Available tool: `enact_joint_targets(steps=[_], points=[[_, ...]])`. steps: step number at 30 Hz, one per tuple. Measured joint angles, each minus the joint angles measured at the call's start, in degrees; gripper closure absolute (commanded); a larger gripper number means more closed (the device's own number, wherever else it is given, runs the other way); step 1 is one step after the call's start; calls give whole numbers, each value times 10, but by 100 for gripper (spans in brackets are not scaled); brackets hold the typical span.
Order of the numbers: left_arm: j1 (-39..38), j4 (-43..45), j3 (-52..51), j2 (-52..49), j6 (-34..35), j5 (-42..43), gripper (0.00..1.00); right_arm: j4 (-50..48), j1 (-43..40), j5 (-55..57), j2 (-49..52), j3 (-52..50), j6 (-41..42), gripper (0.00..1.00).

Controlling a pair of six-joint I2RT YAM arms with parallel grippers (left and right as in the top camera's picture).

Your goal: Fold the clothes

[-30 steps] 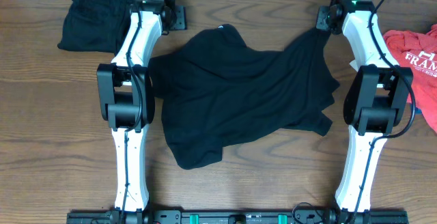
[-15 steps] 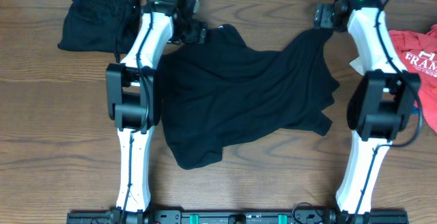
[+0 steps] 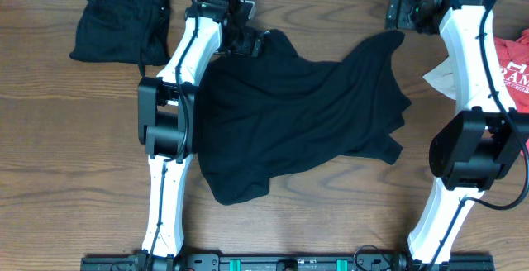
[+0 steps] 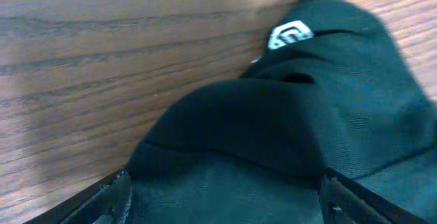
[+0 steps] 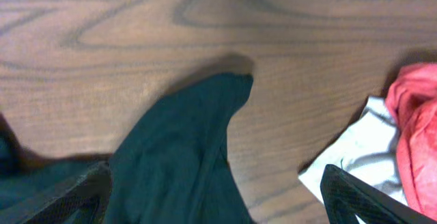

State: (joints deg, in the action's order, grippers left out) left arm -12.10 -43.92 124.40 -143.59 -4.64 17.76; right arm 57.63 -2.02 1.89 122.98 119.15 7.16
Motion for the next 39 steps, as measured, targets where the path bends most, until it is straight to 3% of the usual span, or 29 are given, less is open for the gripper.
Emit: enact_joint_targets(steps=[8, 18, 23, 39], points=[[0, 12, 0, -10, -15, -40, 16, 33, 0, -5, 0, 0, 0, 4], [1, 15, 0, -11, -20, -44, 72, 47, 0, -9, 0, 0, 0, 4], [1, 34, 0, -11, -19, -42, 94, 54, 0, -9, 0, 0, 0, 5], [18, 128, 0, -11, 20, -54, 94, 69, 0, -10, 0, 0, 0, 5]])
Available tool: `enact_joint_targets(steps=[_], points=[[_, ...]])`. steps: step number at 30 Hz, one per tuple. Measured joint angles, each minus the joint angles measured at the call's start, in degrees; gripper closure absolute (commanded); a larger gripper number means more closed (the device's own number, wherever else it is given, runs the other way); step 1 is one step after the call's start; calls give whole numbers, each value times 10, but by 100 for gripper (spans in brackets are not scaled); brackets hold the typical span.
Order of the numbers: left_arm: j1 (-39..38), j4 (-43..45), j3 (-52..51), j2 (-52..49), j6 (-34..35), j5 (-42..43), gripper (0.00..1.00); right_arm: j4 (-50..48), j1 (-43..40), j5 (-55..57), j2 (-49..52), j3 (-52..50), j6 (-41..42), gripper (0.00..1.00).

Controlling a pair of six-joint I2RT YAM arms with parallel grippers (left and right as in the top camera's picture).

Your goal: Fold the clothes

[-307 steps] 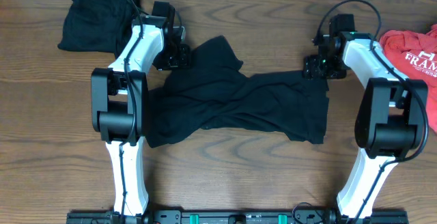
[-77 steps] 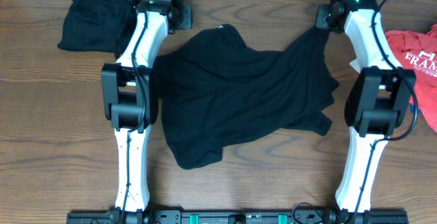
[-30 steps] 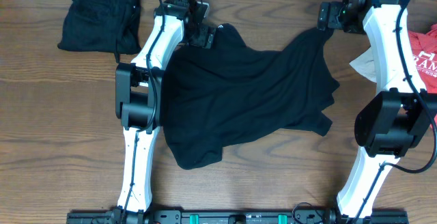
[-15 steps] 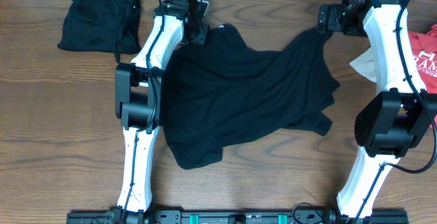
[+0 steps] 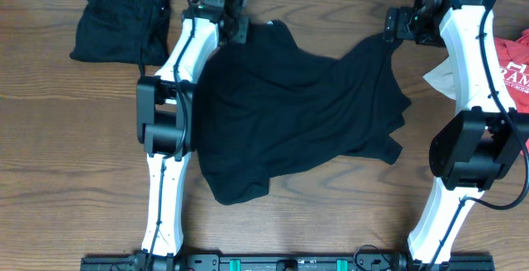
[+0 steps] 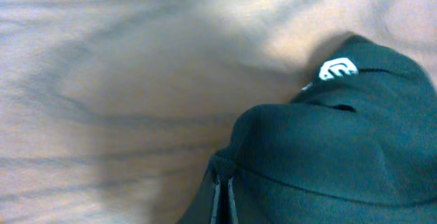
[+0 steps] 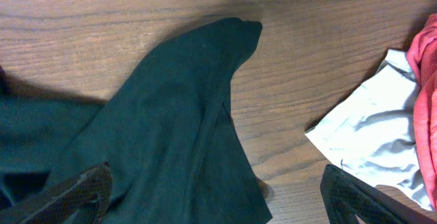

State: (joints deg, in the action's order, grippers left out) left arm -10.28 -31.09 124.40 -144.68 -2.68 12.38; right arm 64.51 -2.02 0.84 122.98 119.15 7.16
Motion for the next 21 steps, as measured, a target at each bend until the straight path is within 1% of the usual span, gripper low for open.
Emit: enact_joint_targets(steps=[7, 8, 9, 10, 13, 14, 15, 16, 18, 19, 21], points=[[48, 48, 0, 0, 31, -10, 94, 2, 0, 0, 0, 0, 0, 5], [56, 51, 0, 0, 32, -15, 93, 3, 0, 0, 0, 0, 0, 5], [63, 54, 0, 0, 34, -19, 83, 4, 0, 0, 0, 0, 0, 5], [68, 56, 0, 0, 35, -22, 71, 4, 0, 0, 0, 0, 0, 5], [85, 57, 0, 0, 40, -30, 57, 5, 0, 0, 0, 0, 0, 5], [91, 56, 0, 0, 42, -33, 46, 5, 0, 0, 0, 0, 0, 5], [95, 55, 0, 0, 42, -35, 38, 5, 1, 0, 0, 0, 0, 5], [99, 51, 0, 0, 43, -37, 25, 7, 2, 0, 0, 0, 0, 5], [103, 35, 0, 0, 41, -38, 9, 9, 5, 0, 0, 0, 0, 5], [104, 26, 0, 0, 41, -39, 4, 9, 7, 0, 0, 0, 0, 5], [103, 2, 0, 0, 43, -40, 2, 14, 13, 0, 0, 0, 0, 5]])
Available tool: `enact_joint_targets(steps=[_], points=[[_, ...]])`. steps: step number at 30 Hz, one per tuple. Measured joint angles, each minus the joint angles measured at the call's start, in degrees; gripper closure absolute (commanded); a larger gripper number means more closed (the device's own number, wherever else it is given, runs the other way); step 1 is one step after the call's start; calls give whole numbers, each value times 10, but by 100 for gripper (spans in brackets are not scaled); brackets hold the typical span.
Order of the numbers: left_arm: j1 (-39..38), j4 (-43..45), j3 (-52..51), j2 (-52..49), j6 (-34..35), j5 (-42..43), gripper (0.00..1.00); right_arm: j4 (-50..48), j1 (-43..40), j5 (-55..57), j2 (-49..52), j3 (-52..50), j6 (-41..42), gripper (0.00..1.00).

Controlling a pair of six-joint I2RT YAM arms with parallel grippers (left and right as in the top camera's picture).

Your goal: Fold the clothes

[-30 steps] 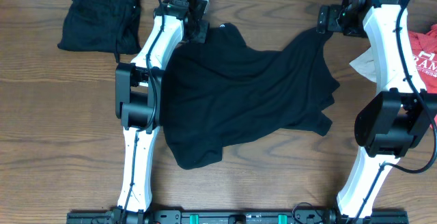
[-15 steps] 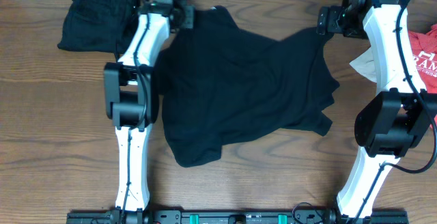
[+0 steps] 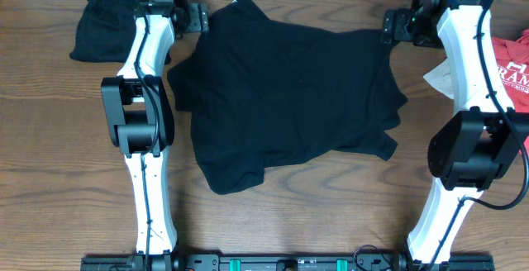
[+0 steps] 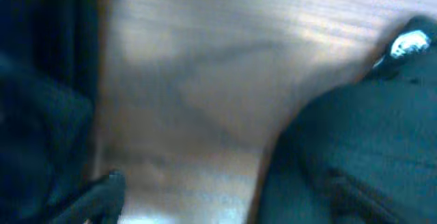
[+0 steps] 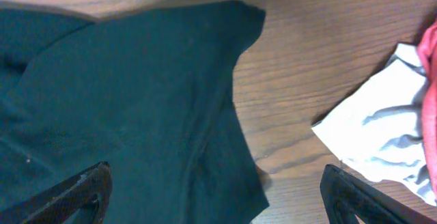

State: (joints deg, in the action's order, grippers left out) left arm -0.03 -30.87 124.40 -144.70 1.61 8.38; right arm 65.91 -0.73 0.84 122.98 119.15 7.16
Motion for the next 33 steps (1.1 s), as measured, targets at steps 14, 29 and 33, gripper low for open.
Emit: enact_joint_targets(steps=[14, 29, 33], points=[[-57, -252, -4, 194, -2, 38, 2, 156, 45, 10, -50, -1, 41, 4], [-144, -413, -4, 308, -25, 52, 2, 307, 45, 54, -322, -41, 95, 1], [-143, -441, -4, 308, -27, 52, 2, 299, 45, 55, -395, -127, 109, 1]])
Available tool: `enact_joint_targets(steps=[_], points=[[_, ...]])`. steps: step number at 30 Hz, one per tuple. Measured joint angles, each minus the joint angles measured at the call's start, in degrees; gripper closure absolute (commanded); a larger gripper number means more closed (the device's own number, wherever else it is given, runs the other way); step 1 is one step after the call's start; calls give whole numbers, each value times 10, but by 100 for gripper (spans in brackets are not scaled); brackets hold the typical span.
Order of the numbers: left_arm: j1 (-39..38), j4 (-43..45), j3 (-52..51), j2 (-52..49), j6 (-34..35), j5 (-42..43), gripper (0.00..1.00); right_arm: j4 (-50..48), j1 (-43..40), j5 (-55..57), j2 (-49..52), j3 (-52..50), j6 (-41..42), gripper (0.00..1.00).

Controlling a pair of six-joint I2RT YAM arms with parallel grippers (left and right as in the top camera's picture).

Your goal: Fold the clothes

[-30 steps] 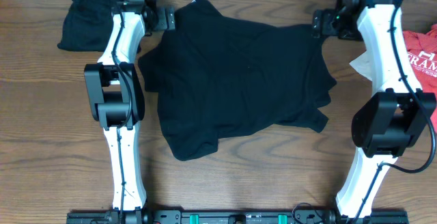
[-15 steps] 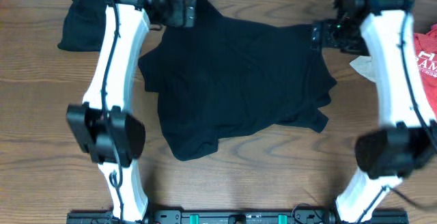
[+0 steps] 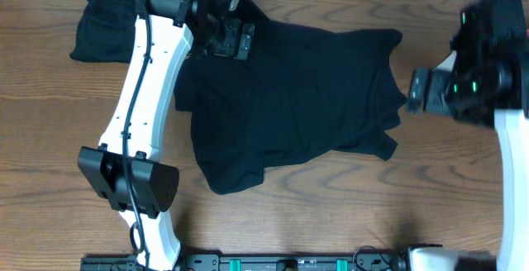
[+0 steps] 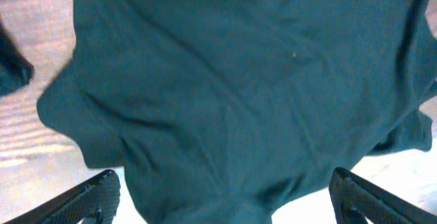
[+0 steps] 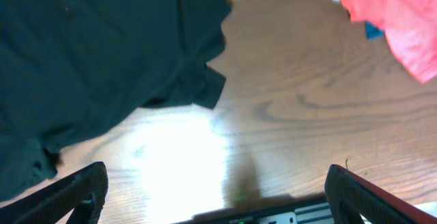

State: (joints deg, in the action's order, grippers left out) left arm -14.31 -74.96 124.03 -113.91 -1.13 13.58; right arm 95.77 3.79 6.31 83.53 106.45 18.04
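A black T-shirt (image 3: 289, 89) lies spread and wrinkled across the middle of the table, its hem corner bunched at the front left. My left gripper (image 3: 225, 38) hangs high over the shirt's far left part, open; in the left wrist view the gripper (image 4: 222, 207) holds nothing, and the shirt (image 4: 239, 80) fills the picture far below. My right gripper (image 3: 423, 89) is raised to the right of the shirt, blurred, and open. In the right wrist view the gripper (image 5: 218, 207) is empty above bare wood, with the shirt's sleeve edge (image 5: 102, 60) at the left.
A folded black garment (image 3: 111, 23) sits at the far left corner. A red garment (image 5: 389, 19) and a white cloth lie at the right side. The base rail (image 3: 281, 263) runs along the table's front edge.
Both grippers have lifted away from the far edge. The left one went from beside the black pile to above the shirt. The right one left the shirt's far right sleeve and is nearer the front.
First the shirt lay slanted and bunched, my left gripper open around its collar and the right open by the far sleeve. Then the left was shut on the collar nearer the far edge. Later the shirt lay wider and squarer with both grippers open, and now both are raised.
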Motion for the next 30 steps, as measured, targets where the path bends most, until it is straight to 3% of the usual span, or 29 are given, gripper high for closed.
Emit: enact_joint_targets(steps=[9, 14, 24, 30], points=[[0, -9, 0, 0, -2, 0, 2, -127, 0, -33, -236, -286, 28, 1], [0, -17, 0, 0, -2, 0, 2, -220, 0, -85, -313, -414, 41, 1], [0, -31, 0, 0, -2, 0, 2, -367, 0, -197, -322, -628, 50, 1], [0, -37, 0, 0, -2, 0, 2, -420, 0, -229, -293, -677, 52, 1]])
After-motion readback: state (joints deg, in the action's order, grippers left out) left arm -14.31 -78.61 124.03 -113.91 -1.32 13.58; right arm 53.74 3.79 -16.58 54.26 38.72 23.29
